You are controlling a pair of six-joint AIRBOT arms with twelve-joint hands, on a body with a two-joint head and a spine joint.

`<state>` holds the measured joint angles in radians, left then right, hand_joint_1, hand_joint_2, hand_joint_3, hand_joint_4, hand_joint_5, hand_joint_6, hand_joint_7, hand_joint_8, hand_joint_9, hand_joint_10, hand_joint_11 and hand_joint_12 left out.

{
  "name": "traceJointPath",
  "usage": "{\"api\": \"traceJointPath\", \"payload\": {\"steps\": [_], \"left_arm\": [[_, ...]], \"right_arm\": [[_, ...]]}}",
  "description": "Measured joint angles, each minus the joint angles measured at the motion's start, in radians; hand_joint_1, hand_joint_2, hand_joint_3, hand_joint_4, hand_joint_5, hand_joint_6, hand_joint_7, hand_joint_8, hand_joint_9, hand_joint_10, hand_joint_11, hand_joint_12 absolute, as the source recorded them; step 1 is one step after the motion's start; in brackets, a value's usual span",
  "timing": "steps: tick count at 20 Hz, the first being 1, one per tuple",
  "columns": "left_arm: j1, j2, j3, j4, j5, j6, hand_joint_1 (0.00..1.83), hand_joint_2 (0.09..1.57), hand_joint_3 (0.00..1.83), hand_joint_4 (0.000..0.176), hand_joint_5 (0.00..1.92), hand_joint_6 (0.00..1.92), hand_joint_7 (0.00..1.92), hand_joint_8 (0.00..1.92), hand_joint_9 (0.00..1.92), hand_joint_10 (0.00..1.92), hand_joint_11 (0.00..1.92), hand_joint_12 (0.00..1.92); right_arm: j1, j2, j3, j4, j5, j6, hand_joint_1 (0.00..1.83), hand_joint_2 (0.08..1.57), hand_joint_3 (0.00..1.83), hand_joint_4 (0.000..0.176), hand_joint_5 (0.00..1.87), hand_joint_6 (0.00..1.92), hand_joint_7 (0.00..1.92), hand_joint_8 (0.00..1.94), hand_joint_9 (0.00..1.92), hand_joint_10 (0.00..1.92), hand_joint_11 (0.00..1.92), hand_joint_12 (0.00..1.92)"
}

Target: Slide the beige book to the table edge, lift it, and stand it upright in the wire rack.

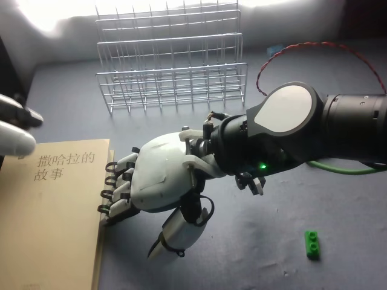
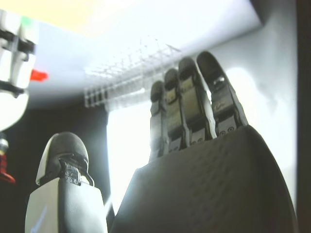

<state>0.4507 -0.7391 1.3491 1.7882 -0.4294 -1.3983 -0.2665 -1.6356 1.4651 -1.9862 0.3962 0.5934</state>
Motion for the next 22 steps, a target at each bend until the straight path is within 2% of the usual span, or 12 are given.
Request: {"api": "traceJointPath", "payload": {"steps": [2, 5, 7, 10, 12, 15, 16, 21, 22], "left_arm": [[0.008, -0.001, 0.005, 0.001, -0.004, -0.022, 0.34, 1.08, 0.0, 0.0, 0.3, 0.0, 0.33, 0.01, 0.32, 0.01, 0.0, 0.7], [0.018, -0.007, 0.027, -0.08, 0.05, -0.027, 0.39, 1.06, 0.0, 0.0, 0.31, 0.0, 0.34, 0.0, 0.33, 0.01, 0.0, 0.75], [0.011, -0.017, 0.046, -0.206, 0.116, 0.052, 0.41, 1.05, 0.0, 0.0, 0.28, 0.0, 0.32, 0.0, 0.31, 0.0, 0.0, 0.72], [-0.019, -0.032, 0.068, -0.277, 0.164, 0.093, 0.46, 1.04, 0.0, 0.0, 0.29, 0.0, 0.32, 0.0, 0.32, 0.0, 0.0, 0.77], [-0.021, -0.039, 0.074, -0.279, 0.169, 0.097, 0.46, 1.03, 0.0, 0.0, 0.29, 0.0, 0.32, 0.0, 0.32, 0.0, 0.0, 0.78], [-0.044, -0.048, 0.1, -0.319, 0.17, 0.147, 0.56, 1.02, 0.0, 0.0, 0.29, 0.0, 0.3, 0.0, 0.3, 0.0, 0.0, 0.74], [-0.051, -0.05, 0.109, -0.333, 0.174, 0.153, 0.61, 1.02, 0.0, 0.0, 0.3, 0.0, 0.32, 0.0, 0.31, 0.0, 0.0, 0.76], [-0.051, -0.061, 0.126, -0.341, 0.213, 0.161, 0.61, 1.03, 0.0, 0.0, 0.29, 0.0, 0.32, 0.0, 0.32, 0.0, 0.0, 0.78], [-0.051, -0.061, 0.126, -0.343, 0.219, 0.161, 0.61, 1.02, 0.0, 0.0, 0.3, 0.0, 0.32, 0.0, 0.3, 0.0, 0.0, 0.74]], "right_arm": [[0.0, 0.0, 0.0, 0.002, -0.003, 0.0, 0.13, 1.15, 0.0, 0.0, 0.17, 0.0, 0.17, 0.0, 0.18, 0.0, 0.0, 0.5], [0.0, -0.004, 0.02, 0.0, 0.0, 0.0, 0.15, 1.14, 0.0, 0.0, 0.19, 0.0, 0.19, 0.01, 0.19, 0.0, 0.0, 0.54], [0.0, -0.011, 0.031, 0.0, -0.003, -0.006, 0.11, 1.15, 0.0, 0.0, 0.18, 0.0, 0.18, 0.0, 0.19, 0.0, 0.0, 0.53], [0.0, -0.022, 0.035, 0.0, 0.002, -0.006, 0.13, 1.15, 0.0, 0.0, 0.17, 0.0, 0.18, 0.0, 0.18, 0.0, 0.0, 0.52], [0.0, -0.026, 0.036, 0.001, 0.0, -0.008, 0.14, 1.14, 0.0, 0.0, 0.18, 0.01, 0.19, 0.0, 0.2, 0.01, 0.0, 0.55], [0.0, -0.031, 0.044, 0.0, -0.005, -0.015, 0.14, 1.15, 0.0, 0.0, 0.2, 0.01, 0.2, 0.0, 0.21, 0.01, 0.0, 0.57], [0.0, -0.033, 0.044, 0.001, -0.005, -0.017, 0.15, 1.15, 0.0, 0.0, 0.19, 0.0, 0.18, 0.0, 0.19, 0.0, 0.0, 0.52], [0.0, -0.048, 0.06, 0.001, -0.009, -0.018, 0.15, 1.15, 0.0, 0.0, 0.18, 0.0, 0.19, 0.0, 0.2, 0.0, 0.0, 0.53], [0.0, -0.05, 0.06, 0.0, -0.009, -0.018, 0.16, 1.14, 0.0, 0.0, 0.2, 0.0, 0.2, 0.0, 0.21, 0.0, 0.0, 0.56]]}}
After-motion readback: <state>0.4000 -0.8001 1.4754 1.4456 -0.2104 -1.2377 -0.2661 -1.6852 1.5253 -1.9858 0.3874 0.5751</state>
